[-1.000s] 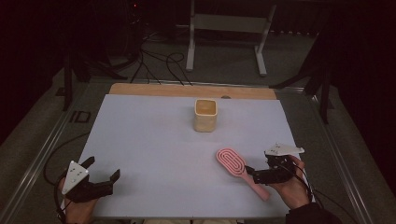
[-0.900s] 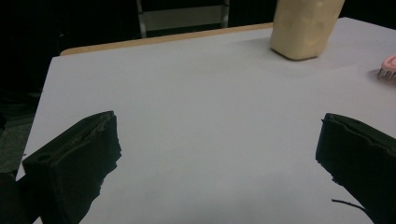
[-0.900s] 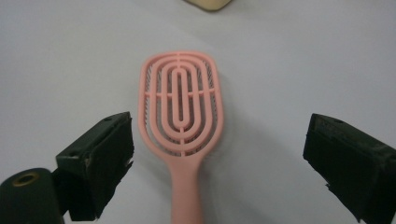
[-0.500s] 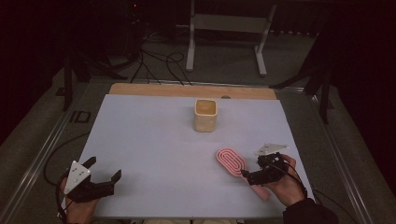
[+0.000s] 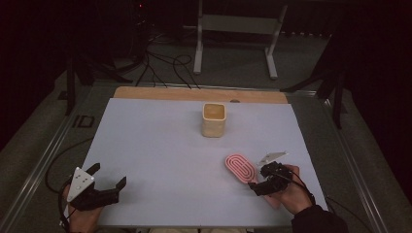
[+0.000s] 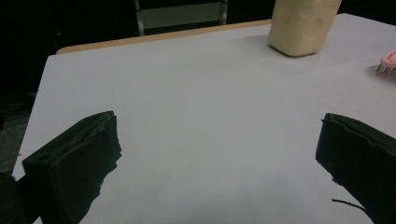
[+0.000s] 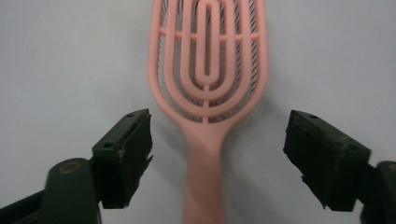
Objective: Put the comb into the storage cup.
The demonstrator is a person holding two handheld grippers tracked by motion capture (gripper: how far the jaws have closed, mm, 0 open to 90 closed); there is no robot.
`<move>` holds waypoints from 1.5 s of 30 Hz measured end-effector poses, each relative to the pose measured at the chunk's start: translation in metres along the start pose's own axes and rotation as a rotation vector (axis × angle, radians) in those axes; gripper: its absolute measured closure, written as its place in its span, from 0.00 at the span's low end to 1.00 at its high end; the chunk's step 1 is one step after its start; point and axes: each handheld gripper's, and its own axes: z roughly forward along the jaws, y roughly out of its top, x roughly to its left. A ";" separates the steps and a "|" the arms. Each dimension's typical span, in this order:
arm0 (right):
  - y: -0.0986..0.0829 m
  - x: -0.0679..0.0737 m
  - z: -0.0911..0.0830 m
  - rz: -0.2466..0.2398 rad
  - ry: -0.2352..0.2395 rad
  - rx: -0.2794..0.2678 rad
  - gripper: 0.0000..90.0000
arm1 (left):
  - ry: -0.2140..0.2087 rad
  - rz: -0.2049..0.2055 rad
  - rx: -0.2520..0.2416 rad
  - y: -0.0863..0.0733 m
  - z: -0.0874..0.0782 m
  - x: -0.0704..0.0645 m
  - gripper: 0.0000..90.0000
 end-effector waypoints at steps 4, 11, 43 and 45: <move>-0.001 0.002 0.007 -0.019 0.017 0.047 0.36 | 0.000 -0.001 0.000 0.000 0.000 0.000 0.00; 0.000 0.002 0.016 -0.008 0.011 0.108 0.48 | -0.001 0.000 0.000 0.000 0.000 0.000 0.00; 0.009 0.004 0.033 0.024 0.031 0.241 0.73 | -0.004 0.003 0.006 0.000 0.002 -0.001 0.00; 0.009 0.004 0.033 0.029 0.030 0.248 0.74 | -0.004 0.003 0.006 0.000 0.002 -0.001 0.00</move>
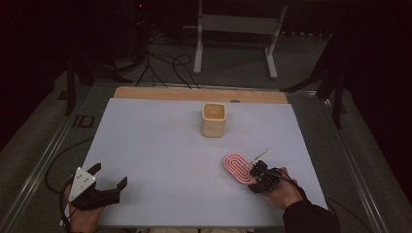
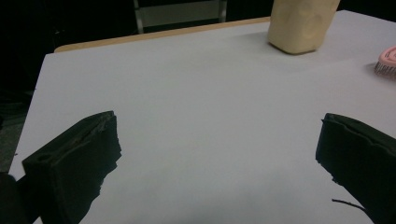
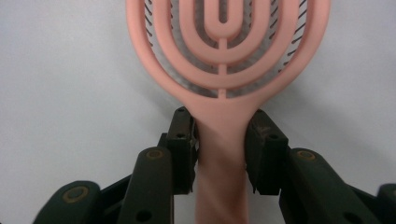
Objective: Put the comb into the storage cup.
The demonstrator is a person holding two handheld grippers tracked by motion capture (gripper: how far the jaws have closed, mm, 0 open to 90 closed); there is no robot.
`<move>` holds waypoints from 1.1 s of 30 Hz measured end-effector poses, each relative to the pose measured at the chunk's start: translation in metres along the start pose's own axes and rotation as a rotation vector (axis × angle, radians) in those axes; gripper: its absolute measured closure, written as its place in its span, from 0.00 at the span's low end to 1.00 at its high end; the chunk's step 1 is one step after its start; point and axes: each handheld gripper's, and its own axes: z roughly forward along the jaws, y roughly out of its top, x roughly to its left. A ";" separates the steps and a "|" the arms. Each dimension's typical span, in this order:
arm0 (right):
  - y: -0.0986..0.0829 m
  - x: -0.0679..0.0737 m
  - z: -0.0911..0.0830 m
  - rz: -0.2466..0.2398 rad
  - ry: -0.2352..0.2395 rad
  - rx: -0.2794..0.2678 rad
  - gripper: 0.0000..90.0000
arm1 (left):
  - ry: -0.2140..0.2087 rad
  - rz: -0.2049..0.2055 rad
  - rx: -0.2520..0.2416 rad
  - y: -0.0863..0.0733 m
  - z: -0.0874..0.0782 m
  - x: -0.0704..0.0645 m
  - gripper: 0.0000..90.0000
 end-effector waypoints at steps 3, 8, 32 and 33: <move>0.001 0.001 0.000 -0.009 -0.002 0.010 0.75 | 0.000 0.001 0.002 0.000 0.000 0.000 0.00; 0.002 0.002 0.000 -0.016 -0.006 0.013 0.76 | 0.001 0.000 0.003 0.000 0.000 0.000 0.00; -0.010 -0.004 -0.021 0.046 0.022 -0.213 0.78 | 0.011 -0.005 0.013 -0.001 0.001 0.001 0.00; -0.010 -0.004 -0.023 0.046 0.022 -0.234 0.78 | 0.011 -0.005 0.014 -0.001 0.002 0.001 0.00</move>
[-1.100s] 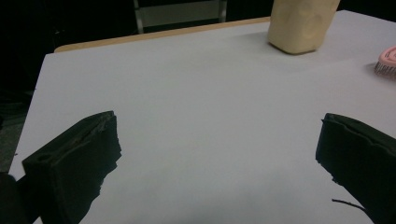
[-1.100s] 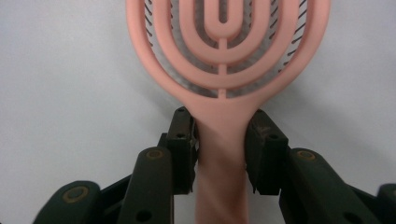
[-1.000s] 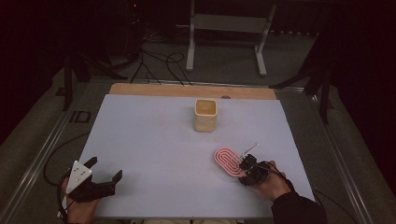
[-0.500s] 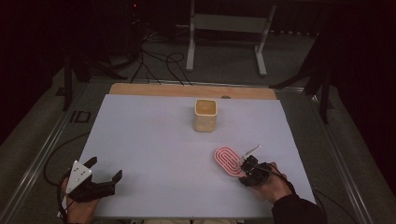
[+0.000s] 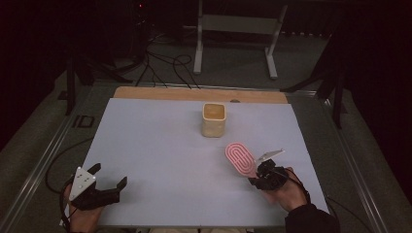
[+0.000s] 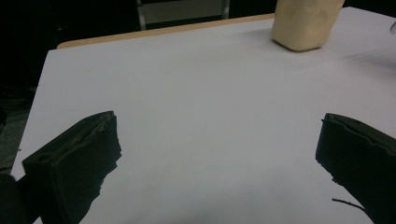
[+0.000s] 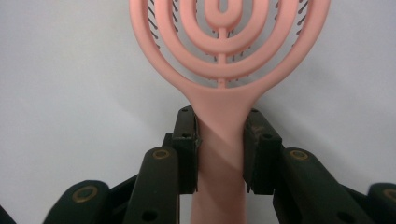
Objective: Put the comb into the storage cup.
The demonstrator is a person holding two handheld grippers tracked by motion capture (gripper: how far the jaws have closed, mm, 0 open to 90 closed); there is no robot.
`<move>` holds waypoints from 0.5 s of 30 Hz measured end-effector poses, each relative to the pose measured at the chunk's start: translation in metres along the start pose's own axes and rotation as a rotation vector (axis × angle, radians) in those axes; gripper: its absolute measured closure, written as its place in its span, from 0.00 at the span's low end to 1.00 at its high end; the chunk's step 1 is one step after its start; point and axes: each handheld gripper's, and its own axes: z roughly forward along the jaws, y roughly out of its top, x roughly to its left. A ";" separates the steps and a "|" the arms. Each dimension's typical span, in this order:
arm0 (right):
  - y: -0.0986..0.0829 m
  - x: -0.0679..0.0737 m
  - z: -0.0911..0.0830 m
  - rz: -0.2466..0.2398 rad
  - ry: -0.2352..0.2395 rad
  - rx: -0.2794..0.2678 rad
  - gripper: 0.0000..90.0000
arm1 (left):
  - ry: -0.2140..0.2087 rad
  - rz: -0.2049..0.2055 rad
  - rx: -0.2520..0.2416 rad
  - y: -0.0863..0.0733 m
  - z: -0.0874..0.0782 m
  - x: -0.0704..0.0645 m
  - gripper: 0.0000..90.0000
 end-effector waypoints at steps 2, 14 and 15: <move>0.000 0.000 -0.003 0.002 0.005 -0.040 0.78 | 0.001 0.004 0.006 0.000 0.001 0.000 0.00; 0.005 0.003 -0.011 -0.007 0.004 -0.230 0.78 | 0.012 0.004 0.016 -0.001 0.003 0.000 0.00; 0.006 0.003 -0.011 -0.007 0.005 -0.240 0.78 | 0.013 0.004 0.018 -0.001 0.004 0.000 0.00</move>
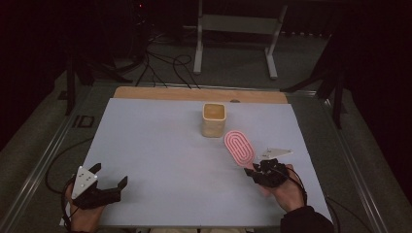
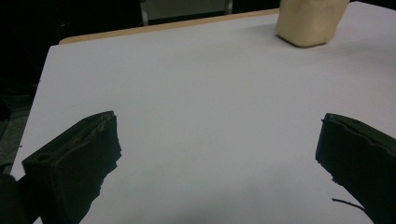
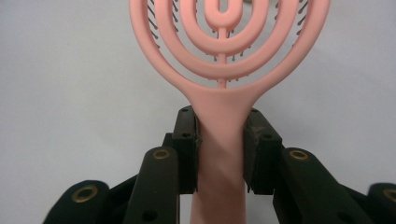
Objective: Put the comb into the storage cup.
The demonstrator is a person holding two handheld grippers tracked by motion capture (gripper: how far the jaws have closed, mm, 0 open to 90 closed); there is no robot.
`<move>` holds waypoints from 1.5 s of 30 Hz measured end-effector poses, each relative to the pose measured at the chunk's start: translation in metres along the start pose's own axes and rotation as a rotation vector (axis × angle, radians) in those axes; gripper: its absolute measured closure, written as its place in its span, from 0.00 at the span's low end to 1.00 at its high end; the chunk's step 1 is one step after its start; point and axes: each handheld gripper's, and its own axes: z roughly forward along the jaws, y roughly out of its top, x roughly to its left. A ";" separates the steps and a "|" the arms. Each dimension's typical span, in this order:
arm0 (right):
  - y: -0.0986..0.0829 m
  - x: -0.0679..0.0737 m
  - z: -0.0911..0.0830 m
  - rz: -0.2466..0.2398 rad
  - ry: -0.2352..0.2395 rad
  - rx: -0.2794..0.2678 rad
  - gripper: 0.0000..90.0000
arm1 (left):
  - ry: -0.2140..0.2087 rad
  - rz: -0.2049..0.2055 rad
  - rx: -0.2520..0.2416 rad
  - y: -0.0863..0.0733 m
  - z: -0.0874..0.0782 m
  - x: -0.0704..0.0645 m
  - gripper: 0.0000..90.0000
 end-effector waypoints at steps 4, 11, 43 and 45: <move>0.004 0.004 -0.002 -0.023 -0.006 -0.051 0.78 | 0.004 -0.002 0.006 0.000 0.001 0.000 0.00; 0.005 0.007 -0.008 -0.011 -0.008 -0.143 0.78 | -0.005 -0.001 0.014 0.001 0.005 -0.001 0.00; 0.020 0.013 -0.022 0.004 -0.057 -0.327 0.78 | -0.078 0.012 -0.023 0.068 0.017 -0.019 0.00; 0.023 0.014 -0.023 -0.003 -0.057 -0.336 0.78 | -0.094 0.018 -0.030 0.076 0.019 -0.021 0.00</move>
